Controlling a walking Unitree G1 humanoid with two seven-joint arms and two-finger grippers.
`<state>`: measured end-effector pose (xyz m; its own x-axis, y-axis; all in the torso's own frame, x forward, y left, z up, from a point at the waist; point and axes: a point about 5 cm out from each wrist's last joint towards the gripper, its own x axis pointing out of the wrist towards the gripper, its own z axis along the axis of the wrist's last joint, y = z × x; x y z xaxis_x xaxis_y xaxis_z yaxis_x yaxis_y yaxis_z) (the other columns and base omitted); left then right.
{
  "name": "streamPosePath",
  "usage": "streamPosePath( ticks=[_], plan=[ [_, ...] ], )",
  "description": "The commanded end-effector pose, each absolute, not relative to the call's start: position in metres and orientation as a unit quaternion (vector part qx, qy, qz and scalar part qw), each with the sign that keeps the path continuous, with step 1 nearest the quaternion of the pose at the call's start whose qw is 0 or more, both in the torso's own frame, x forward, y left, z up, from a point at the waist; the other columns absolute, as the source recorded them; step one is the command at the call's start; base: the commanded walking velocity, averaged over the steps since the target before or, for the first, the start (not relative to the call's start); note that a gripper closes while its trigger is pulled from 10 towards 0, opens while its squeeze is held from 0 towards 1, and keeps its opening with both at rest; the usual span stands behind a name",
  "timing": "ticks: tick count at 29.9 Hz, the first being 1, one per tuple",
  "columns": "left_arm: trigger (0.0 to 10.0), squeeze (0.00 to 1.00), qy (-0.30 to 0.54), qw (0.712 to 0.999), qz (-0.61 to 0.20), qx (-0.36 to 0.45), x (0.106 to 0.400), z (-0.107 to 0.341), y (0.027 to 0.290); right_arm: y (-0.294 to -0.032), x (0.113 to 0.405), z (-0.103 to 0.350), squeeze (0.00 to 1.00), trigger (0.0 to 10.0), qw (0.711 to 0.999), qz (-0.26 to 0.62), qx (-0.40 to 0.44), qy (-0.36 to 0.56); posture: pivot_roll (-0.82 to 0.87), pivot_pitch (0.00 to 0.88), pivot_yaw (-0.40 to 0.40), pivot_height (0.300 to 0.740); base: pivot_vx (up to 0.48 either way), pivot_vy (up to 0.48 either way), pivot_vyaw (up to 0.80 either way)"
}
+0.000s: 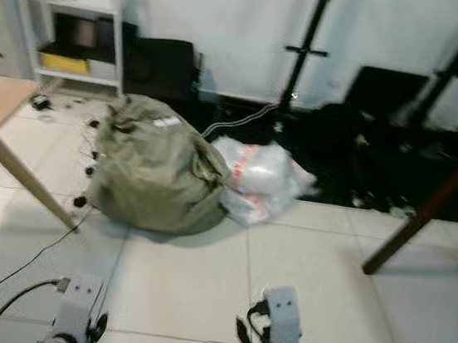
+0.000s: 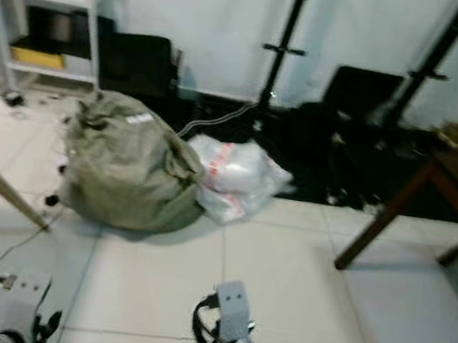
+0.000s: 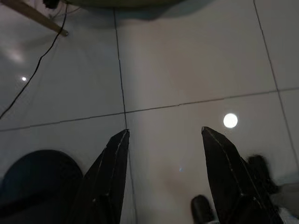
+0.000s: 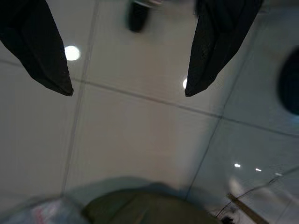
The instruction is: Setting the table
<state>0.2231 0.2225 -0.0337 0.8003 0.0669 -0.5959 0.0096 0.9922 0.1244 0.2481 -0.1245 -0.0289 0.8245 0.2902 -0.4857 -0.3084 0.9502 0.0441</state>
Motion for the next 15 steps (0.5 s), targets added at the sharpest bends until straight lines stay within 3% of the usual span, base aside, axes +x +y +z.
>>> streamPosePath(
  ticks=[1, 15],
  plan=[
    [10.0, 0.00, 0.322, 0.945, 0.012, 0.057, 0.2209, -0.0370, 0.2202, -0.1321, 0.2452, -0.0323, 0.00, 10.0, 0.954, 0.146, -0.021, 0.259, 0.02, 0.000, 0.075, 0.740, 0.000, 0.000, -0.78],
    [10.0, 0.00, 0.322, 0.945, 0.011, 0.060, 0.2221, -0.0369, 0.2211, -0.1328, 0.2452, -0.0332, 0.00, 10.0, 0.955, 0.140, -0.014, 0.261, 0.02, 0.000, 0.081, 0.740, 0.000, 0.000, -0.78]
  ],
)
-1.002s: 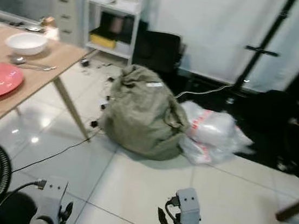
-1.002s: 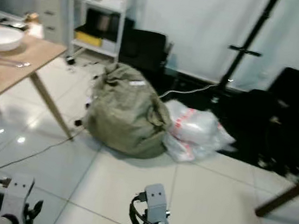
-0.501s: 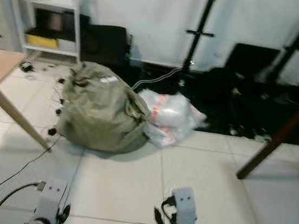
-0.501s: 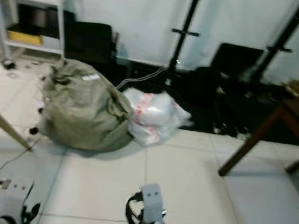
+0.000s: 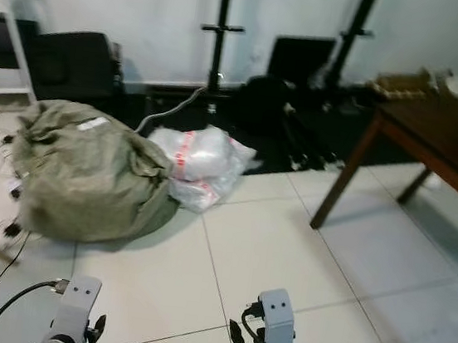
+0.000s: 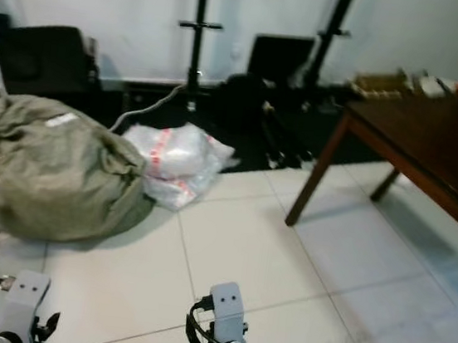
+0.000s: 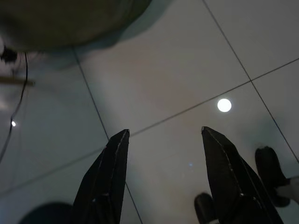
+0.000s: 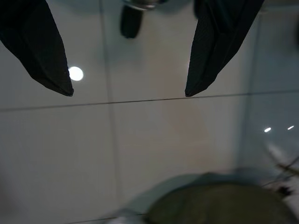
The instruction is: Setting the table
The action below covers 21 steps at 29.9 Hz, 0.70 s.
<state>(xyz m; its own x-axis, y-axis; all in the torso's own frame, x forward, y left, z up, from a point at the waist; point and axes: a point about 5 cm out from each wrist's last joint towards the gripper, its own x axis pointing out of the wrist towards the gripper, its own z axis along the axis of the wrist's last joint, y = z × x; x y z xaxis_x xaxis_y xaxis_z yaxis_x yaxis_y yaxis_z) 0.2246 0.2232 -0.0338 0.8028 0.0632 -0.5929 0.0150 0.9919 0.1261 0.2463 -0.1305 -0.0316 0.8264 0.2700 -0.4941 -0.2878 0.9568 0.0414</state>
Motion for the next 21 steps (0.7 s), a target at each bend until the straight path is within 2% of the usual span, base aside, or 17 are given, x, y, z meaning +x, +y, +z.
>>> streamPosePath(
  ticks=[1, 21],
  plan=[
    [10.0, 0.00, 0.322, 0.945, 0.011, 0.060, 0.2221, -0.0369, 0.2211, -0.1328, 0.2452, -0.0332, 0.00, 10.0, 0.955, 0.140, -0.014, 0.261, 0.02, 0.000, 0.081, 0.740, 0.000, 0.000, -0.78],
    [10.0, 0.00, 0.322, 0.945, 0.009, 0.058, 0.2225, -0.0373, 0.2207, -0.1337, 0.2453, -0.0338, 0.00, 10.0, 0.956, 0.136, -0.012, 0.261, 0.02, 0.000, 0.082, 0.740, 0.000, 0.000, -0.78]
  ],
)
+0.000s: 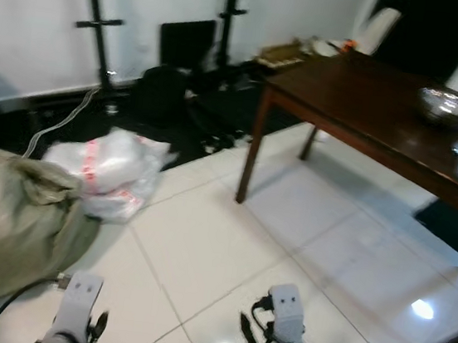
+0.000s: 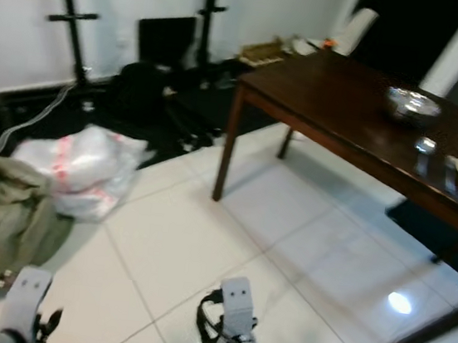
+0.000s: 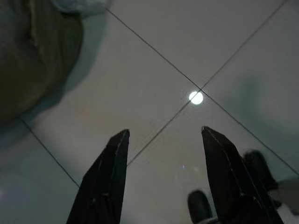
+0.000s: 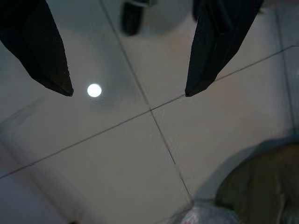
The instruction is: Setting the table
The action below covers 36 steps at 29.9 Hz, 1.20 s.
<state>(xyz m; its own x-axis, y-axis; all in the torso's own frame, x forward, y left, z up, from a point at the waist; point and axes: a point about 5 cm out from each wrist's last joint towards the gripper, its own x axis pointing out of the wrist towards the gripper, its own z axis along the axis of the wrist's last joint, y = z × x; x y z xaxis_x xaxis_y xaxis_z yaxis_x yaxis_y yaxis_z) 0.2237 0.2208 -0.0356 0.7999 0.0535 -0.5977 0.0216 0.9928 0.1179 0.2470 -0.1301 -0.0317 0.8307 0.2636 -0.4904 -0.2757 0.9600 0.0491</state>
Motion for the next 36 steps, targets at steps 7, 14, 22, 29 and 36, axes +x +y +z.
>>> streamPosePath(
  ticks=[7, 14, 22, 29, 36],
  plan=[
    [10.0, 0.00, 0.322, 0.945, 0.009, 0.057, 0.2229, -0.0375, 0.2203, -0.1338, 0.2455, -0.0339, 0.00, 10.0, 0.955, 0.136, -0.013, 0.261, 0.02, 0.000, 0.082, 0.740, 0.000, 0.000, -0.78],
    [10.0, 0.00, 0.321, 0.945, 0.010, 0.057, 0.2230, -0.0373, 0.2203, -0.1342, 0.2471, -0.0321, 0.00, 10.0, 0.957, 0.135, -0.011, 0.255, 0.02, 0.000, 0.082, 0.740, 0.000, 0.000, -0.68],
    [10.0, 0.00, 0.320, 0.946, 0.011, 0.058, 0.2232, -0.0370, 0.2205, -0.1354, 0.2493, -0.0303, 0.00, 10.0, 0.959, 0.132, -0.012, 0.250, 0.02, 0.000, 0.082, 0.740, 0.000, 0.000, 0.00],
    [10.0, 0.00, 0.320, 0.946, 0.011, 0.057, 0.2234, -0.0372, 0.2211, -0.1353, 0.2488, -0.0315, 0.00, 10.0, 0.958, 0.128, -0.005, 0.256, 0.02, 0.000, 0.084, 0.740, 0.000, 0.000, -0.67],
    [10.0, 0.00, 0.320, 0.946, 0.010, 0.058, 0.2240, -0.0369, 0.2213, -0.1353, 0.2493, -0.0314, 0.00, 10.0, 0.958, 0.127, -0.004, 0.256, 0.02, 0.000, 0.086, 0.740, 0.000, 0.000, -0.78]
  ],
)
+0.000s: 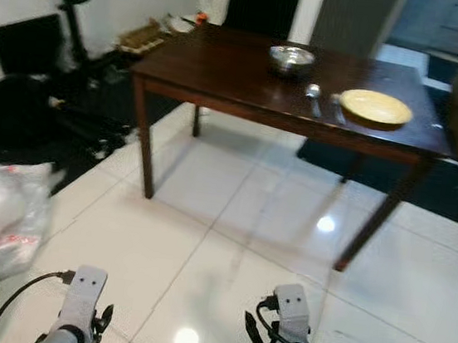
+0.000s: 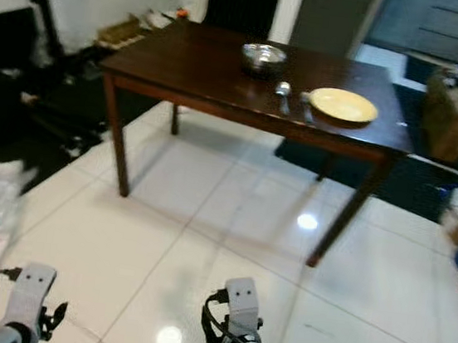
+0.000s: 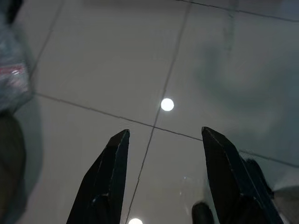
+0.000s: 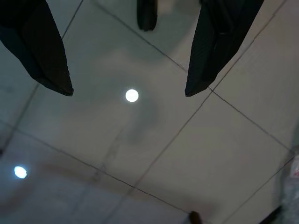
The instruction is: Setting the table
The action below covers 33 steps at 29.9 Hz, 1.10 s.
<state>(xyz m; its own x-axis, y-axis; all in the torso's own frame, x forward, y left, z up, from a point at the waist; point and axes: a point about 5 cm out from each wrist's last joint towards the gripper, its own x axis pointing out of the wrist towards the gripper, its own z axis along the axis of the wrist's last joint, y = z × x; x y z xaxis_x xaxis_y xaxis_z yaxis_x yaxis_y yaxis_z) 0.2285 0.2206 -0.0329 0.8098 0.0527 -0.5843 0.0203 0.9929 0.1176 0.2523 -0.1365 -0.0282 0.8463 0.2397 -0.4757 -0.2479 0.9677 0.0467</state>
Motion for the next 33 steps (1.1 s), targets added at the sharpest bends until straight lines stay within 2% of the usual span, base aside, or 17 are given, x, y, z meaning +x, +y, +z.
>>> streamPosePath(
  ticks=[1, 8, 15, 28, 33],
  plan=[
    [10.0, 0.00, 0.320, 0.946, 0.010, 0.058, 0.2241, -0.0368, 0.2213, -0.1353, 0.2494, -0.0314, 0.00, 10.0, 0.958, 0.127, -0.004, 0.256, 0.02, 0.000, 0.086, 0.740, 0.000, 0.000, -0.77],
    [10.0, 0.00, 0.318, 0.946, 0.010, 0.059, 0.2249, -0.0362, 0.2215, -0.1349, 0.2501, -0.0308, 0.00, 10.0, 0.959, 0.128, -0.007, 0.253, 0.02, 0.000, 0.087, 0.740, 0.000, 0.000, -0.77],
    [10.0, 0.00, 0.311, 0.949, 0.011, 0.056, 0.2258, -0.0351, 0.2218, -0.1351, 0.2515, -0.0295, 0.00, 10.0, 0.960, 0.127, -0.009, 0.249, 0.02, 0.000, 0.087, 0.740, 0.000, 0.000, 0.00],
    [10.0, 0.00, 0.313, 0.948, 0.010, 0.059, 0.2267, -0.0351, 0.2221, -0.1343, 0.2537, -0.0287, 0.00, 10.0, 0.960, 0.127, -0.008, 0.250, 0.02, 0.000, 0.086, 0.740, 0.000, 0.000, -0.74],
    [10.0, 0.00, 0.314, 0.947, 0.010, 0.060, 0.2267, -0.0354, 0.2223, -0.1342, 0.2550, -0.0276, 0.00, 10.0, 0.961, 0.128, -0.011, 0.247, 0.02, 0.000, 0.088, 0.740, 0.000, 0.000, -0.36]
  ],
)
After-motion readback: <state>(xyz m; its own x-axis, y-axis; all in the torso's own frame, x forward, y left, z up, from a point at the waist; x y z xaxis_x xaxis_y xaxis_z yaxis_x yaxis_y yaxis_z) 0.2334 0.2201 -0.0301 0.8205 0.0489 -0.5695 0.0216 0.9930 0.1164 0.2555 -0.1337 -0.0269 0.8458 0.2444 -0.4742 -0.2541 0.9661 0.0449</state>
